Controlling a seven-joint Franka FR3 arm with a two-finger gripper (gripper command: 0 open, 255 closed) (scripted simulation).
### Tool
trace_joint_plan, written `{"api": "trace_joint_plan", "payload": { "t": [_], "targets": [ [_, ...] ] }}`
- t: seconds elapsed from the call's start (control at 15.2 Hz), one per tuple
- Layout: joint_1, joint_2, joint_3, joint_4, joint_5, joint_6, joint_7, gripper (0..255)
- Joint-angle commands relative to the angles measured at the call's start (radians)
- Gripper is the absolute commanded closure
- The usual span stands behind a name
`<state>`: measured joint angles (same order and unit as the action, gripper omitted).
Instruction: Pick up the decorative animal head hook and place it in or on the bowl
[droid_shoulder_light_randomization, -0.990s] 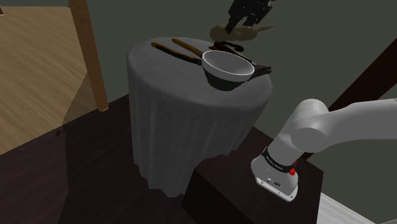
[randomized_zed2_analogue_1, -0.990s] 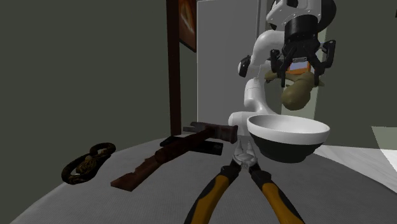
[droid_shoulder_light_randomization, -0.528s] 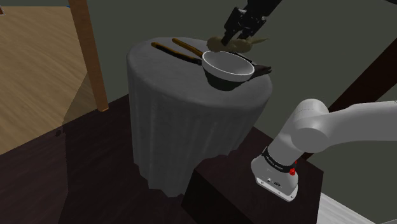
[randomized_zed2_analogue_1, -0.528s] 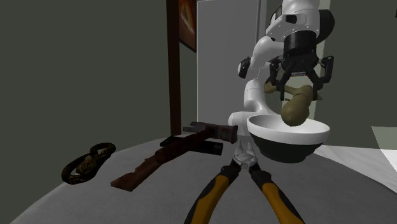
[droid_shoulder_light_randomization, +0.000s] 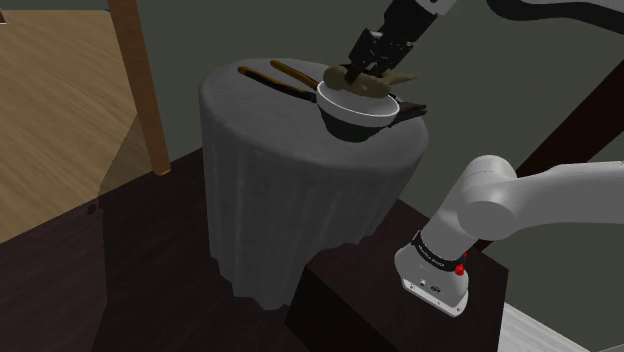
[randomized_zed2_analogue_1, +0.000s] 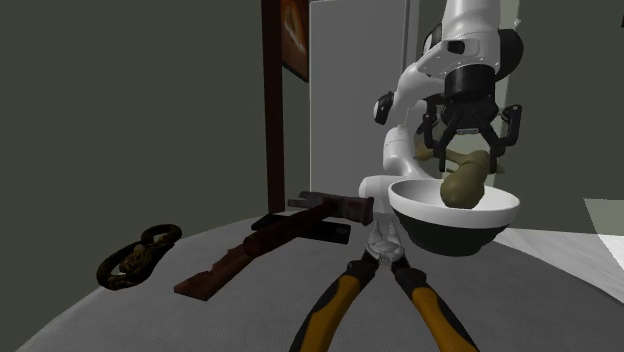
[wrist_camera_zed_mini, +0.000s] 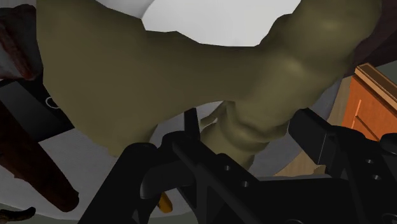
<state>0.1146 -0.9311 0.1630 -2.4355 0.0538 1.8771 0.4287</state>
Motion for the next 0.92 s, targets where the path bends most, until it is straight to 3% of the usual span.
{"api": "trace_joint_plan", "payload": {
  "t": [0.0,0.13,0.2,0.53,0.86],
  "targets": [
    [-0.001,0.001,-0.001,-0.002,-0.001,0.002,0.0,255],
    [-0.001,0.001,-0.001,-0.002,-0.001,0.002,0.0,255],
    [-0.001,0.001,0.0,-0.002,0.0,0.002,0.0,0],
    [-0.001,0.001,-0.001,-0.002,-0.001,0.002,0.0,0],
    [-0.002,-0.005,-0.007,0.122,-0.005,-0.127,0.001,0]
  ]
}}
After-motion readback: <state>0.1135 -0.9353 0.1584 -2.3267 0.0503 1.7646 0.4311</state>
